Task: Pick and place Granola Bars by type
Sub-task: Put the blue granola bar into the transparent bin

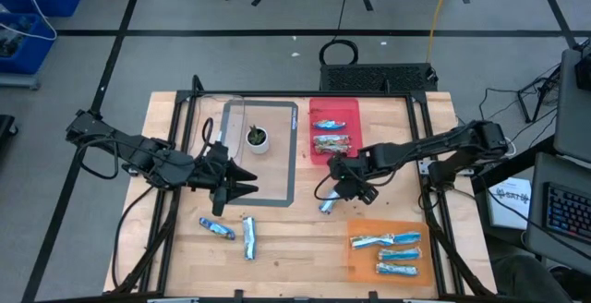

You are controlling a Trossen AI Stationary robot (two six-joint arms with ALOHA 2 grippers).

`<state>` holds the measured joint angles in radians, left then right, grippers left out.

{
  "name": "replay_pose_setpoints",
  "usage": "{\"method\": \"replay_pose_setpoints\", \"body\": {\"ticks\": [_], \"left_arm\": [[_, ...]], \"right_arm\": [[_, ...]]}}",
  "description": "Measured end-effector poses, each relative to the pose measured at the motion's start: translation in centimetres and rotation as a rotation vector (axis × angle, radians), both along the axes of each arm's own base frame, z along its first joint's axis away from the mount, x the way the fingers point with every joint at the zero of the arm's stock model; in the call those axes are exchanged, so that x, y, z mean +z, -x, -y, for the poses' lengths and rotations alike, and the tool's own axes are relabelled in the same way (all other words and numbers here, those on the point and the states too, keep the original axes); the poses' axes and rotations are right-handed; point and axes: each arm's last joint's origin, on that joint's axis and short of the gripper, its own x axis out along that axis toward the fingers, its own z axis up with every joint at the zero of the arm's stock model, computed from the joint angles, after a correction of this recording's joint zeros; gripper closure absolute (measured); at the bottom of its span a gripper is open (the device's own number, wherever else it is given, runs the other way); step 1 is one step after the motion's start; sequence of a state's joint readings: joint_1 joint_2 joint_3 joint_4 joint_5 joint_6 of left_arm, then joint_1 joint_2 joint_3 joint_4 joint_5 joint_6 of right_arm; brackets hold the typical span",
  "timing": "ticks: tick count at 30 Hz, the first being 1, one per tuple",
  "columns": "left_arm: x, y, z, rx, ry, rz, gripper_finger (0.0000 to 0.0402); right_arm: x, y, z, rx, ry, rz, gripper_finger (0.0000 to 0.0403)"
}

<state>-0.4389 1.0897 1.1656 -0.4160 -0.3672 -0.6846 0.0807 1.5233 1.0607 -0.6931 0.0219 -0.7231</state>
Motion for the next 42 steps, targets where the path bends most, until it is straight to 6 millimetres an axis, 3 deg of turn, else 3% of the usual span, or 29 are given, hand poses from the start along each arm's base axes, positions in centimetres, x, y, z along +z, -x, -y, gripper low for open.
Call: {"method": "replay_pose_setpoints", "body": {"ticks": [10,29,38,42], "left_arm": [[0.0,0.0,0.0,0.0,-0.001,0.001,0.0227],[0.0,0.0,0.1,-0.007,-0.004,-0.001,0.0227],[0.0,0.0,0.1,-0.007,-0.001,0.001,0.0227],[0.0,0.0,0.1,-0.007,0.0,0.001,0.0227]], "right_arm": [[-1.2,-1.1,-0.3,0.011,-0.063,0.029,0.0087],[-5.7,-1.9,-0.4,0.003,-0.103,-0.079,0.0087],[-5.8,-2.0,-0.4,0.0,-0.104,-0.083,0.0089],[-5.8,-2.0,-0.4,-0.03,-0.113,-0.086,0.0108]]}}
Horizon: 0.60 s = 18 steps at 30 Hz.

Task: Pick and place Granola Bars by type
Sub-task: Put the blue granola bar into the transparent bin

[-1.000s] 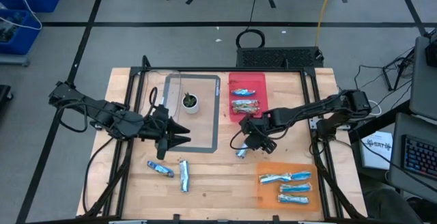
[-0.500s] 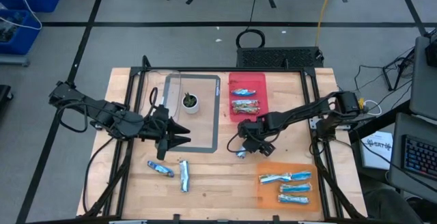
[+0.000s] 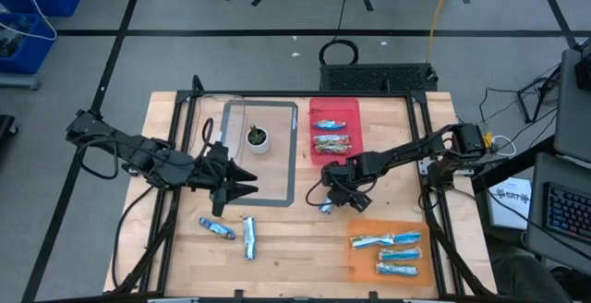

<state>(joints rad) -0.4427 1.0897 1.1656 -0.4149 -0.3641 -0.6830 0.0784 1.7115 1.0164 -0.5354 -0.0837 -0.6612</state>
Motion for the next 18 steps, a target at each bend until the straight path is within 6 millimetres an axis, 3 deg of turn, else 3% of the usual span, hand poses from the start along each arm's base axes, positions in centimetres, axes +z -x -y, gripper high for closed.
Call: {"method": "replay_pose_setpoints", "body": {"ticks": [18], "left_arm": [[0.0,0.0,0.0,0.0,-0.002,0.0,0.0227]], "right_arm": [[-0.02,0.13,0.01,-0.021,-0.004,-0.015,0.0293]]}}
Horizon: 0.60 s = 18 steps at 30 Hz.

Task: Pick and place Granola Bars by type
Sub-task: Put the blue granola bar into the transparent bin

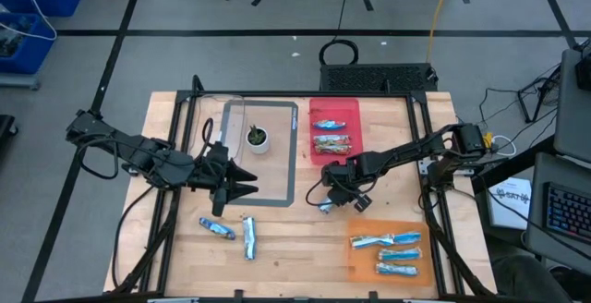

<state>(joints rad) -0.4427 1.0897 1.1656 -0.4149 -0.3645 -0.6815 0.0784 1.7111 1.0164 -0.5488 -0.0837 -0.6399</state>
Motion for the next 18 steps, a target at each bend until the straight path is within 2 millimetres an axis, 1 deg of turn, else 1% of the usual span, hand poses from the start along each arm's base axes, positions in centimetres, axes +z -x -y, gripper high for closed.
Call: {"method": "replay_pose_setpoints", "body": {"ticks": [9,18], "left_arm": [[0.0,0.0,0.0,-0.001,-0.003,0.0,0.0227],[0.0,0.0,0.0,-0.002,-0.006,0.0,0.0227]], "right_arm": [[0.09,-0.06,-0.01,0.0,-0.001,0.006,0.0393],[0.1,-0.14,0.0,-0.001,0.002,0.014,0.0402]]}}
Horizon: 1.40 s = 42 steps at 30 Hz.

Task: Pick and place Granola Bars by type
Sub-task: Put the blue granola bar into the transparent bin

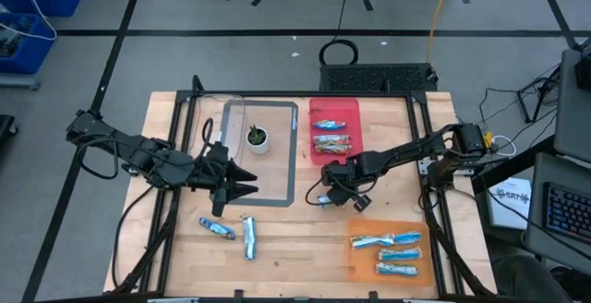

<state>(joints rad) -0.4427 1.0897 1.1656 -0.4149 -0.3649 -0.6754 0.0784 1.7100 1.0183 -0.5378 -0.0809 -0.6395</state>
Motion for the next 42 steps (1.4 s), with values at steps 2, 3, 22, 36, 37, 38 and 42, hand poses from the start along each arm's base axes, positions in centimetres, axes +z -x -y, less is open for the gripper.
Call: {"method": "replay_pose_setpoints", "body": {"ticks": [2,3,22,36,37,38,42], "left_arm": [[0.0,0.0,0.0,-0.001,-0.004,0.0,0.0227],[0.0,0.0,0.0,-0.003,-0.01,0.001,0.0227],[0.2,-0.1,-0.1,-0.015,-0.24,0.034,0.0227],[1.8,-0.9,-1.6,0.088,-0.448,0.166,0.0227],[1.9,-1.0,-1.8,0.091,-0.471,0.173,0.0227],[2.0,-1.0,-1.9,0.094,-0.491,0.179,0.0227],[2.2,-1.2,-2.3,0.104,-0.539,0.196,0.0221]], "right_arm": [[0.0,-0.1,0.0,-0.011,-0.002,0.015,0.0402],[0.1,-0.2,0.0,-0.027,-0.007,0.025,0.0402],[13.3,-0.2,-0.1,-0.378,-0.083,0.421,0.0403],[20.7,-2.1,-1.2,-0.618,-0.274,0.79,0.0403],[21.0,-2.3,-1.2,-0.621,-0.297,0.826,0.0403],[21.4,-2.5,-1.2,-0.62,-0.315,0.859,0.0403],[22.4,-2.8,-1.3,-0.611,-0.369,0.964,0.0403]]}}
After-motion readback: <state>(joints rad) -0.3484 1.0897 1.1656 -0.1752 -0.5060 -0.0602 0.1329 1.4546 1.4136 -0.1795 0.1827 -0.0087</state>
